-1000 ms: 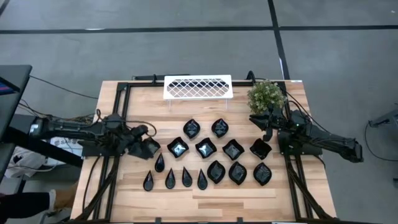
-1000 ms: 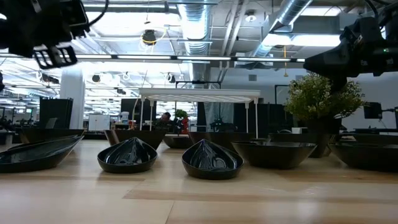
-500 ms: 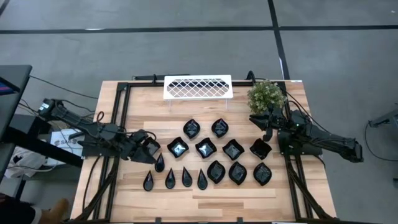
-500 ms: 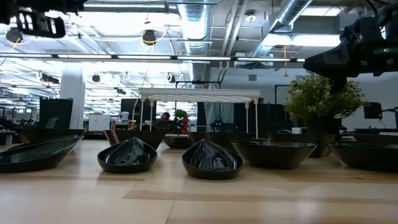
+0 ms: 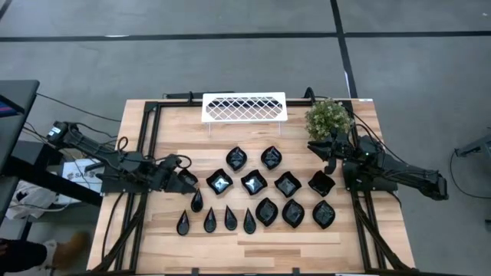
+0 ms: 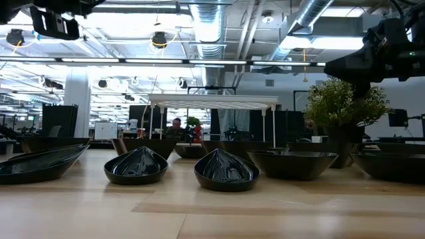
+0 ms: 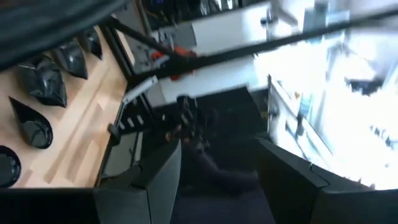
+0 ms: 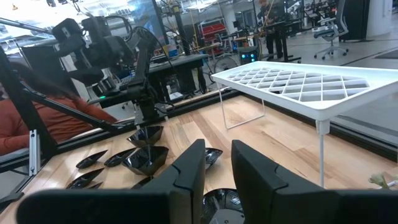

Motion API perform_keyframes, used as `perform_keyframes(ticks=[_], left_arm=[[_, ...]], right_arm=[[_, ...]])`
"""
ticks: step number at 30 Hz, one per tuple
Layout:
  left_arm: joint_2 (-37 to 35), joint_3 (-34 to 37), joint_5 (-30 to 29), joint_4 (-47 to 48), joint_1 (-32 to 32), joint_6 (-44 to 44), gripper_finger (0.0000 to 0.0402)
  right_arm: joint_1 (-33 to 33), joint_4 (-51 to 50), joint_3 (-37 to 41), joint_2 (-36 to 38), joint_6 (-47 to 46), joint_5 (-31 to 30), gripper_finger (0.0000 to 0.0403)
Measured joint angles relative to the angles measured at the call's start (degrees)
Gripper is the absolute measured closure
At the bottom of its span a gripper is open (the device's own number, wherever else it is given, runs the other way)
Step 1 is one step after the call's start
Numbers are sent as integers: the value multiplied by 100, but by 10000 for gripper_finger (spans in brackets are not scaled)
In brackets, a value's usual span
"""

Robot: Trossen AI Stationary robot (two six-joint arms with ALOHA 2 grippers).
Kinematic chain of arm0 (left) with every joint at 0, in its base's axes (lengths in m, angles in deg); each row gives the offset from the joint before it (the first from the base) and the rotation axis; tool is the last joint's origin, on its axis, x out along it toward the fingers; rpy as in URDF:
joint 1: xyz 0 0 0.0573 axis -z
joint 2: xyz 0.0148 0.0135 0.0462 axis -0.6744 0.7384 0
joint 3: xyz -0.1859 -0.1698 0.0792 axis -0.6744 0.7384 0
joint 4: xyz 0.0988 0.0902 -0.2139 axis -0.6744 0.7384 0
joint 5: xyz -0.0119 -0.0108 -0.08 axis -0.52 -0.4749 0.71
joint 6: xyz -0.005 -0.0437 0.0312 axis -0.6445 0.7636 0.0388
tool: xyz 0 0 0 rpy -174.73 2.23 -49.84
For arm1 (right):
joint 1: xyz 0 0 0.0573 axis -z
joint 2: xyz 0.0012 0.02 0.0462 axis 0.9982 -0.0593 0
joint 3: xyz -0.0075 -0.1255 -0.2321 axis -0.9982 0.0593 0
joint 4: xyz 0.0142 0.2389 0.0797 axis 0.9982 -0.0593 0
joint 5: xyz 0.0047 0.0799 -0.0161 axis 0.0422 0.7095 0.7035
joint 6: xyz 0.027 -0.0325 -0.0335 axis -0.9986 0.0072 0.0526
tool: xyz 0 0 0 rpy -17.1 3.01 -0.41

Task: Pick & Place Mini shaped plates
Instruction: Put the drop shaped plate on the shelf

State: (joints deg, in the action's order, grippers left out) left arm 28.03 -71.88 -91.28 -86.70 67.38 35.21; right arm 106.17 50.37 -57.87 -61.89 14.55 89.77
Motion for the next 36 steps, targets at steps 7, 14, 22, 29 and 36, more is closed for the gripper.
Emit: perform_keyframes(ticks=[7,14,22,29,36], left_arm=[[0,0,-459,28,2,243,198],[134,-332,-606,571,227,412,198],[1125,-1293,-283,2121,865,1573,198],[1730,-1469,154,3518,1635,3279,198],[1805,-1467,157,4467,2122,4638,198]], right_arm=[[0,0,0,0,1,0,329],[0,-1,0,0,1,0,329],[1,-2,0,0,1,0,329],[2,-4,0,-1,57,-8,329],[4,-4,0,-2,56,-107,329]])
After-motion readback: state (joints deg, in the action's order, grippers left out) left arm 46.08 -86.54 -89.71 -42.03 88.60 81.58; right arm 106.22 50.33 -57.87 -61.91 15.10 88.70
